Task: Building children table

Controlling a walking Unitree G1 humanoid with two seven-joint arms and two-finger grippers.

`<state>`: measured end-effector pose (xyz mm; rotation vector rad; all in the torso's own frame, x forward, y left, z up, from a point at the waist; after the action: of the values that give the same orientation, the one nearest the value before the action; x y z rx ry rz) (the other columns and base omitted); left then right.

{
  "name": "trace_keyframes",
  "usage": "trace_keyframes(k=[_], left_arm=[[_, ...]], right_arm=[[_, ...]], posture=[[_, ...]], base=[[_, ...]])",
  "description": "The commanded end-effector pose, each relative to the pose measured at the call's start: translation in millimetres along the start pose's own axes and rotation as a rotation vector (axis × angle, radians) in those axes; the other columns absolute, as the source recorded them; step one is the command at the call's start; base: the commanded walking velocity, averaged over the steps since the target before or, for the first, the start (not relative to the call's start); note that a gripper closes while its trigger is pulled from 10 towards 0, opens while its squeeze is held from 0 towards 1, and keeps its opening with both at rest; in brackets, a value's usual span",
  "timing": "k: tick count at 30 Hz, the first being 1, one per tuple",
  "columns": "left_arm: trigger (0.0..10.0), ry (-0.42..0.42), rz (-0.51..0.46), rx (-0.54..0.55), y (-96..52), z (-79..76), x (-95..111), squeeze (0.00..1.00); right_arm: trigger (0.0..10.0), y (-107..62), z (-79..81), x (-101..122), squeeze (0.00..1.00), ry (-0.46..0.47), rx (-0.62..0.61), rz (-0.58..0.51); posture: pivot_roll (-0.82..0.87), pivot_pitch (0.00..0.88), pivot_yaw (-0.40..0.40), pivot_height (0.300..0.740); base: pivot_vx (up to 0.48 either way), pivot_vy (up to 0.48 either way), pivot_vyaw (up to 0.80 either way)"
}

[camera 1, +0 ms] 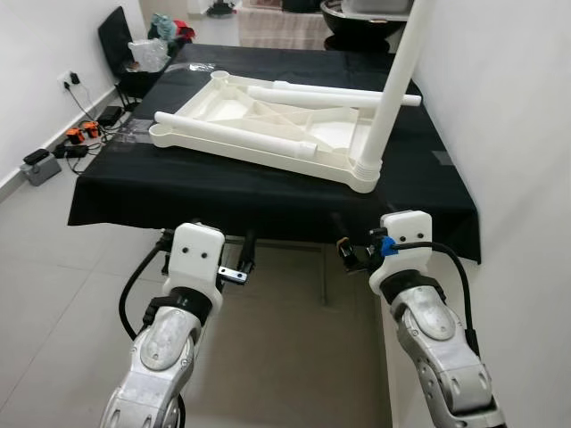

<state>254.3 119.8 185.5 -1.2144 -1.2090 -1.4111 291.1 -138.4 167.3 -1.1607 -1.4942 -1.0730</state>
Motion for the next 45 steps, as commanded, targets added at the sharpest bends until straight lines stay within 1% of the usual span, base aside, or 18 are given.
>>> trace_keyframes(k=[1,4,7,8,10,14,17,21,22,24,25,26,27,29,30,32,35,45], left_arm=[[10.0,0.008,-0.009,0.030,-1.3,4.4,5,0.00],[10.0,0.012,-0.015,0.043,-1.5,6.2,7,0.00],[10.0,0.047,-0.061,0.109,-1.4,20.1,19,0.00],[10.0,0.047,-0.061,0.109,-1.4,20.1,19,0.00],[10.0,0.067,-0.100,0.160,0.8,32.6,31,0.00],[10.0,0.096,-0.153,0.205,4.4,45.1,46,0.00],[10.0,0.107,-0.179,0.208,7.5,48.7,54,0.00],[10.0,0.108,-0.174,0.205,7.5,47.5,53,0.00],[10.0,0.102,-0.169,0.199,7.0,45.9,52,0.00],[10.0,0.099,-0.163,0.189,6.3,43.5,51,0.00],[10.0,0.090,-0.148,0.182,4.8,41.0,47,0.00],[10.0,0.090,-0.148,0.182,4.8,41.0,47,0.00],[10.0,0.079,-0.123,0.171,3.0,37.7,41,0.00],[10.0,0.079,-0.123,0.171,3.0,37.7,41,0.00],[10.0,0.073,-0.106,0.163,1.7,35.6,37,0.00],[10.0,0.058,-0.066,0.144,-1.8,29.8,28,0.00],[10.0,0.031,-0.008,0.103,-9.2,16.9,12,0.00],[10.0,0.012,0.046,0.072,-13.4,9.7,-4,0.00]], right_arm=[[10.0,-6.6,-5.3,-13,0.00,-0.015,-0.010,0.041],[10.0,-8.8,-8.9,-15,0.00,-0.026,-0.029,0.049],[10.0,-9.8,-36.0,-6,0.00,-0.038,-0.190,0.017],[10.0,-9.8,-36.0,-6,0.00,-0.038,-0.190,0.017],[10.0,-6.9,-48.4,3,0.00,-0.025,-0.258,-0.010],[10.0,-0.8,-51.7,16,0.00,-0.036,-0.263,-0.057],[10.0,5.4,-47.1,25,0.00,-0.035,-0.237,-0.088],[10.0,5.7,-42.2,24,0.00,-0.023,-0.215,-0.087],[10.0,2.9,-32.0,15,0.00,-0.021,-0.139,-0.056],[10.0,0.4,-24.5,9,0.00,-0.018,-0.084,-0.034],[10.0,-5.8,-6.3,-3,0.00,-0.066,0.052,0.006],[10.0,-5.8,-6.3,-3,0.00,-0.066,0.052,0.006],[10.0,-15.0,10.2,-17,0.00,-0.112,0.179,0.062],[10.0,-15.0,10.2,-17,0.00,-0.112,0.179,0.062],[10.0,-22.0,20.2,-26,0.00,-0.142,0.258,0.100],[10.0,-25.7,25.6,-28,0.00,-0.141,0.291,0.100],[10.0,-19.4,23.8,-17,0.00,-0.142,0.254,0.030],[10.0,-9.3,25.6,-1,0.00,-0.133,0.235,-0.032]], posture=[[0.05,0.068,-0.060,0.740],[0.05,0.068,-0.060,0.740],[0.05,0.068,-0.056,0.740],[0.05,0.068,-0.056,0.740],[0.05,0.067,-0.056,0.740],[0.05,0.065,-0.059,0.740],[0.05,0.065,-0.060,0.740],[0.05,0.060,-0.060,0.740],[0.05,0.060,-0.060,0.740],[0.05,0.060,-0.060,0.740],[0.05,0.057,-0.058,0.740],[0.05,0.057,-0.058,0.740],[0.05,0.054,-0.055,0.740],[0.05,0.054,-0.055,0.740],[0.05,0.054,-0.055,0.740],[0.05,0.050,-0.053,0.740],[0.05,0.049,-0.051,0.740],[0.04,0.038,-0.045,0.740]], base=[[0.000,0.000,0.00],[0.000,0.000,0.00],[0.000,0.000,-0.28],[0.000,0.000,-0.43],[0.000,0.000,-0.80],[0.000,0.000,-0.20],[0.000,0.000,0.00],[0.241,0.000,0.00],[0.247,0.000,0.00],[0.247,0.000,0.00],[0.000,0.000,0.00],[0.000,0.000,0.00],[0.000,0.000,0.00],[0.000,0.000,0.00],[0.000,0.000,0.00],[0.000,0.000,0.00],[0.000,0.000,0.00],[0.180,0.000,0.00]])
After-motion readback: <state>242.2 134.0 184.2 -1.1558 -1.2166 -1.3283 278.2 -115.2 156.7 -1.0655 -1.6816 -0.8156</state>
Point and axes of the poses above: a point about 5 cm out from each wrist's last joint towards the gripper, its own y axis pointing out of the wrist towards the gripper, its own x axis along the axis of the wrist's last joint, z = x × y, the point moved 2 cm from there along y, pointing out of the wrist towards the gripper, and after that the axes turned 5 degrees about -y, right-handed, at the moved point
